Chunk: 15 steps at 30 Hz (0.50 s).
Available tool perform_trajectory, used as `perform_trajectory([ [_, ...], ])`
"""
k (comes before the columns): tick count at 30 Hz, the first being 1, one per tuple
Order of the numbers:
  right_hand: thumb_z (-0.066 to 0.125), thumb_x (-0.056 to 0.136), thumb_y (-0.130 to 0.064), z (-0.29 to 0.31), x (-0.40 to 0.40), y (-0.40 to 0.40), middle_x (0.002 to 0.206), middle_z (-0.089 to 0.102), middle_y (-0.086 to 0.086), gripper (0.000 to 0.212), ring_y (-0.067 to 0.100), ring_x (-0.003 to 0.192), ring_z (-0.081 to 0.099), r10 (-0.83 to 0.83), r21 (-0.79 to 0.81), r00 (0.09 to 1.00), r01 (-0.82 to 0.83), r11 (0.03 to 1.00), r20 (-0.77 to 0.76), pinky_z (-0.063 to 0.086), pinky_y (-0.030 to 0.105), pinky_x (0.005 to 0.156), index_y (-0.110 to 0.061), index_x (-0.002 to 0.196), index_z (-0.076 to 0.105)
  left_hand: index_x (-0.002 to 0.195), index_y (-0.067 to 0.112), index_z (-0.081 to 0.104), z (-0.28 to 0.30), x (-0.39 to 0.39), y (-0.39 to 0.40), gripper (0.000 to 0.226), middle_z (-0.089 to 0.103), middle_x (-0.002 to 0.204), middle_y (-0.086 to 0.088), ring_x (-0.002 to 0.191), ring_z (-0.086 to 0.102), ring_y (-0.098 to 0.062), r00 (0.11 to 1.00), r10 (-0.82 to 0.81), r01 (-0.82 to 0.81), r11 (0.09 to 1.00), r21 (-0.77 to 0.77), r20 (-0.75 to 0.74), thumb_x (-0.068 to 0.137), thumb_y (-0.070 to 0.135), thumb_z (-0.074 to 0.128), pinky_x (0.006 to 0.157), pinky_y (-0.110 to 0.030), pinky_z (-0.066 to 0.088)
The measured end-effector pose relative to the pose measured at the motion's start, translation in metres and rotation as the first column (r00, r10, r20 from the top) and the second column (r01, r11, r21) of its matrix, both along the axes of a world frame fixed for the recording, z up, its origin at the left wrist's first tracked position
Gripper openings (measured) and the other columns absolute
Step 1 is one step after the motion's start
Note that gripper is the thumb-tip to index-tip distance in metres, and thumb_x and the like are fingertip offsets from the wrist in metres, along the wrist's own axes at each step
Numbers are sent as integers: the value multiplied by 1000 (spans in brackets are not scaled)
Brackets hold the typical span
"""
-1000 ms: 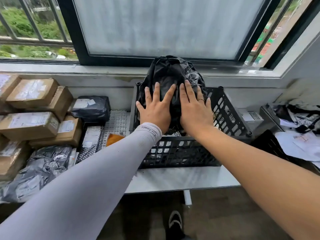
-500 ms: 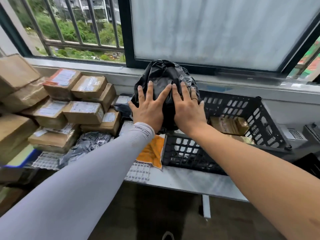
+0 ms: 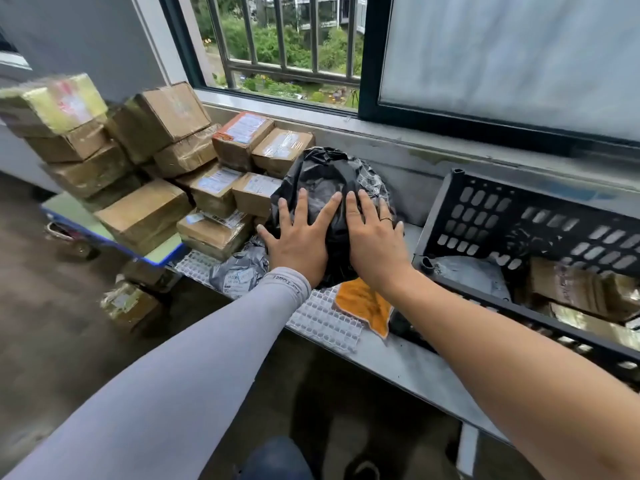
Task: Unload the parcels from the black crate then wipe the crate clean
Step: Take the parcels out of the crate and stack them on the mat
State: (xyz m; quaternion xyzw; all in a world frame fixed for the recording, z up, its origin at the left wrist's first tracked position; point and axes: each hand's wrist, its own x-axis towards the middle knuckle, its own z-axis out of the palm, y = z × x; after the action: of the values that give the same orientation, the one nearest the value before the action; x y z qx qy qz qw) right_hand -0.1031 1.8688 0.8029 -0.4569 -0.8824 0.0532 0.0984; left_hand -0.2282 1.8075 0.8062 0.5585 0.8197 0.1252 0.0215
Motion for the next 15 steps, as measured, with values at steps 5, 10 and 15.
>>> perform_trajectory([
  [5, 35, 105, -5, -24, -20, -6, 172, 3, 10, 70, 46, 155, 6, -9, -45, 999, 11, 999, 39, 23, 74, 115, -15, 165, 1, 155, 62, -6, -24, -16, -7, 86, -10, 173, -1, 158, -12, -37, 998, 9, -6, 998, -55, 64, 104, 10, 41, 115, -80, 9],
  [10, 30, 108, -12, -54, -52, -16, 172, 3, 8, 64, 44, 156, 6, -72, -128, 995, 80, 989, 69, 19, 73, 117, -16, 165, 1, 156, 61, -6, -53, -51, -11, 84, -11, 173, -1, 158, -13, -37, 995, -54, 65, 990, -122, 90, 103, 16, 42, 116, -78, 8],
  [15, 35, 108, -15, -79, -102, -32, 172, 8, 10, 65, 44, 156, 8, -137, -184, 988, 149, 972, 77, 21, 72, 118, -16, 165, 4, 155, 61, -8, -78, -105, -18, 84, -11, 173, -2, 158, -13, -37, 987, -118, 135, 976, -173, 110, 103, 17, 41, 116, -78, 8],
])
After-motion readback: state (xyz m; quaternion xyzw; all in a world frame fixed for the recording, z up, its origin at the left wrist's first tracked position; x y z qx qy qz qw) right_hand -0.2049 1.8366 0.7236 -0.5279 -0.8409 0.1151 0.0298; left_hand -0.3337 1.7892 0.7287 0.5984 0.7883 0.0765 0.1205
